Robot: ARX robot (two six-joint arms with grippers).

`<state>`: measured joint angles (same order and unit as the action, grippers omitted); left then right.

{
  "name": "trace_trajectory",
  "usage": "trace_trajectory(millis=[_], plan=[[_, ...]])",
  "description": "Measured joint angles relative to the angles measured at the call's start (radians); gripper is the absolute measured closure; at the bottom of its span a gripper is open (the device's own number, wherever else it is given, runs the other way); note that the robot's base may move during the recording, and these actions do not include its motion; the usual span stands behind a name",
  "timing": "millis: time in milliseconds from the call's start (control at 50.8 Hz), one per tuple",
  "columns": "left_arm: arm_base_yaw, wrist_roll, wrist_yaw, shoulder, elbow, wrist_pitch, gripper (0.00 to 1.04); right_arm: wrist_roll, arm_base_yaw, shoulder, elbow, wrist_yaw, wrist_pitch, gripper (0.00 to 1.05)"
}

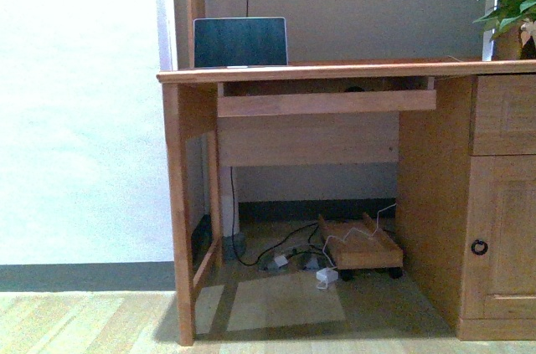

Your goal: Place mouse

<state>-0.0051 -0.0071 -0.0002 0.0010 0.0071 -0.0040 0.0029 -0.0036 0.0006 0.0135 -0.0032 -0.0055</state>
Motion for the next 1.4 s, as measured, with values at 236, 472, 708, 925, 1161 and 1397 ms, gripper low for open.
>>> trace_trajectory(millis=[236, 472, 708, 925, 1161, 1397], plan=[[0.000, 0.000, 0.000, 0.000, 0.000, 0.000, 0.08, 0.000, 0.000, 0.000, 0.000, 0.000, 0.000, 0.07], [0.000, 0.000, 0.000, 0.000, 0.000, 0.000, 0.08, 0.000, 0.000, 0.000, 0.000, 0.000, 0.000, 0.07], [0.000, 0.000, 0.000, 0.000, 0.000, 0.000, 0.08, 0.000, 0.000, 0.000, 0.000, 0.000, 0.000, 0.07], [0.000, 0.000, 0.000, -0.001, 0.000, 0.000, 0.08, 0.000, 0.000, 0.000, 0.000, 0.000, 0.000, 0.07], [0.000, 0.000, 0.000, 0.000, 0.000, 0.000, 0.08, 0.000, 0.000, 0.000, 0.000, 0.000, 0.000, 0.07], [0.000, 0.000, 0.000, 0.000, 0.000, 0.000, 0.08, 0.000, 0.000, 0.000, 0.000, 0.000, 0.000, 0.07]])
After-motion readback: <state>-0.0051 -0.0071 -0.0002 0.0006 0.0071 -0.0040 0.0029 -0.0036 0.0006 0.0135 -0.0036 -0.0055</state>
